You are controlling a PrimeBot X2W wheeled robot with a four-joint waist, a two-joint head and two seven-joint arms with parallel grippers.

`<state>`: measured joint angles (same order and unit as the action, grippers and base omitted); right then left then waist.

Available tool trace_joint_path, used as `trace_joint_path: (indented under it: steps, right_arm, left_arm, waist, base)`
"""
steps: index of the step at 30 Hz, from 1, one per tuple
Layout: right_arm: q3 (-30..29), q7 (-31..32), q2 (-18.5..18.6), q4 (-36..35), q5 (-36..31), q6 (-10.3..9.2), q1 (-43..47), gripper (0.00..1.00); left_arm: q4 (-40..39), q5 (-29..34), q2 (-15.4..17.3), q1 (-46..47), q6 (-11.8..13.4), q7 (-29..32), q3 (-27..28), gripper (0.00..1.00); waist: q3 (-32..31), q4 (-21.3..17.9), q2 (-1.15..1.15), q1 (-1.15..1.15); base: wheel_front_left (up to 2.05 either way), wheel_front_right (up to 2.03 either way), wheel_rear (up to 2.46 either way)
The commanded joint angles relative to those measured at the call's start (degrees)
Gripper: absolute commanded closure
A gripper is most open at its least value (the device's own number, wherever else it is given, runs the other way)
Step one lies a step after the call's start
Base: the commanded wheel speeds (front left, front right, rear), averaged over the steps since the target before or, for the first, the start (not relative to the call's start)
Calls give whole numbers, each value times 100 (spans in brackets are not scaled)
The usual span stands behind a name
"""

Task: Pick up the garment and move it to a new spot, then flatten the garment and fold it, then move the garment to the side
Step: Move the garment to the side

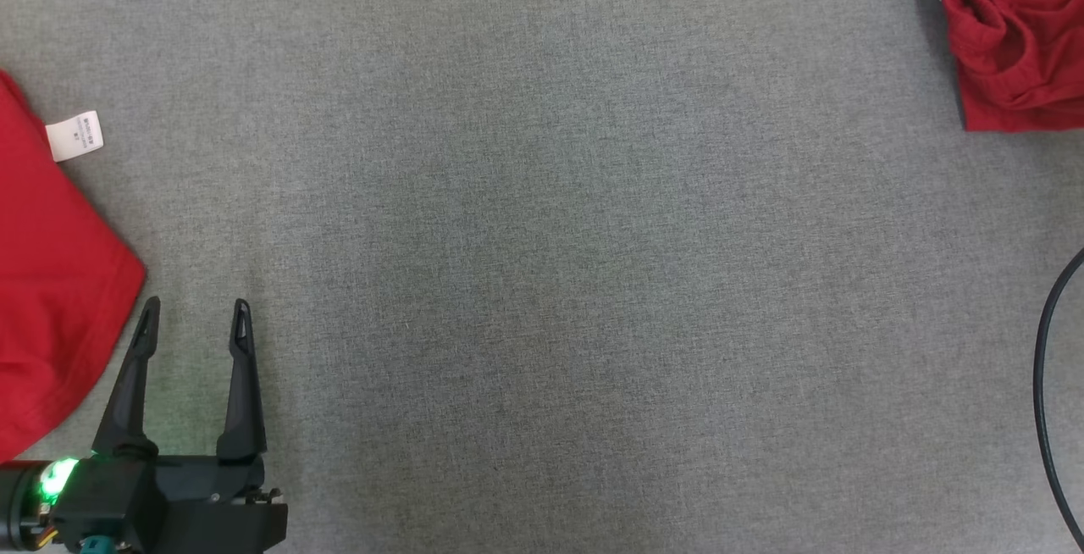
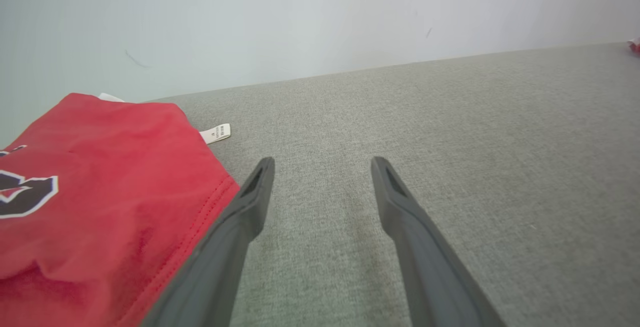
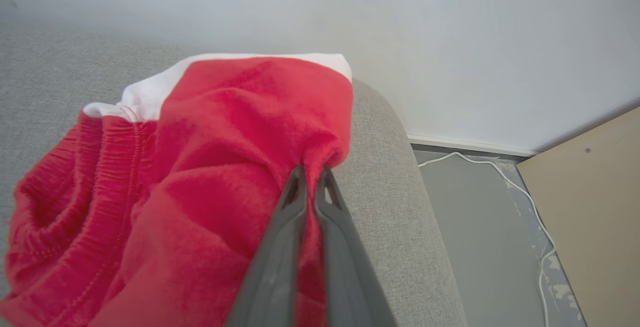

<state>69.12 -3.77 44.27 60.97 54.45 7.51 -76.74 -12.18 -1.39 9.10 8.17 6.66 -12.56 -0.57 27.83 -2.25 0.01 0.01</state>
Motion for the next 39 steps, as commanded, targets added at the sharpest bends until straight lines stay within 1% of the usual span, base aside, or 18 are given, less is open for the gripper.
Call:
trace_joint_path:
  steps: [1, 5, 6, 7, 8, 9, 15, 18, 23, 27, 31, 35, 37, 39]
  right_arm:
    - [42, -56, -4, 49, 23, -3, -56, 100]
    - [79, -63, -50, 150, 47, -3, -59, 100]
    - [86, -109, -52, 206, 20, -3, -92, 93]
    - [86, -109, -52, 206, 20, -3, -92, 93]
    - [115, -109, -65, 252, -54, -3, -107, 51]
    - [131, -102, -88, 289, -66, -3, -100, 0]
    - [216, -147, -144, 593, -293, -3, -173, 0]
    - [228, -308, -206, 735, -417, -3, -261, 0]
    - [-215, -814, -418, 664, 71, -3, -100, 0]
    - [-581, -1085, -581, 297, 459, -3, 103, 0]
    - [-826, -1148, -747, -129, 616, -3, 443, 0]
    - [-1350, -1146, -820, -750, 488, -3, 818, 0]
    - [-1685, -1147, -947, -1041, 476, -3, 1196, 0]
    - [-1995, -1149, -1044, -1337, 268, -3, 1457, 0]
  left_arm:
    - [-60, 7, 43, -94, 39, 14, 18, 0]
    - [-115, -4, 70, -104, 49, 24, 21, 0]
    - [-120, -9, 73, -101, 54, 22, 21, 0]
    - [-120, -9, 73, -101, 54, 22, 21, 0]
    - [-126, -9, 73, -100, 53, 20, 19, 0]
    - [-130, -11, 75, -104, 64, 16, 20, 0]
    - [-108, -14, 75, -95, 107, 3, -10, 0]
    - [-69, -37, 46, -91, 130, -8, -28, 0]
    - [86, -152, -29, -135, 151, -77, -52, 0]
    - [264, -219, -95, -210, 157, -143, -47, 0]
    - [400, -299, -127, -346, 190, -189, -8, 0]
    - [532, -373, -168, -413, 173, -221, -43, 0]
    - [602, -386, -181, -454, 169, -222, -60, 0]
    - [636, -418, -202, -496, 182, -233, -66, 0]
  waist:
    - [4, 0, -1, -1]
    - [4, 6, -1, -1]
    - [6, 8, -1, -1]
    - [6, 8, -1, -1]
    - [9, 10, -1, -1]
    - [10, 12, -1, -1]
    - [2, 19, -1, -1]
    - [-51, 16, -1, -1]
    - [-295, 5, -1, -1]
    - [-608, 13, -1, -1]
    - [-905, -36, -1, -1]
    - [-1176, -37, -1, -1]
    - [-1313, -34, -1, -1]
    - [-1423, -54, -1, -1]
  base:
    - [0, 0, 0]
    - [0, 0, 0]
    - [0, 0, 0]
    - [0, 0, 0]
    - [0, 0, 0]
    - [0, 0, 0]
    - [0, 0, 0]
    - [0, 0, 0]
    - [0, 0, 0]
    - [0, 0, 0]
    - [0, 0, 0]
    - [0, 0, 0]
    - [0, 0, 0]
    - [0, 0, 0]
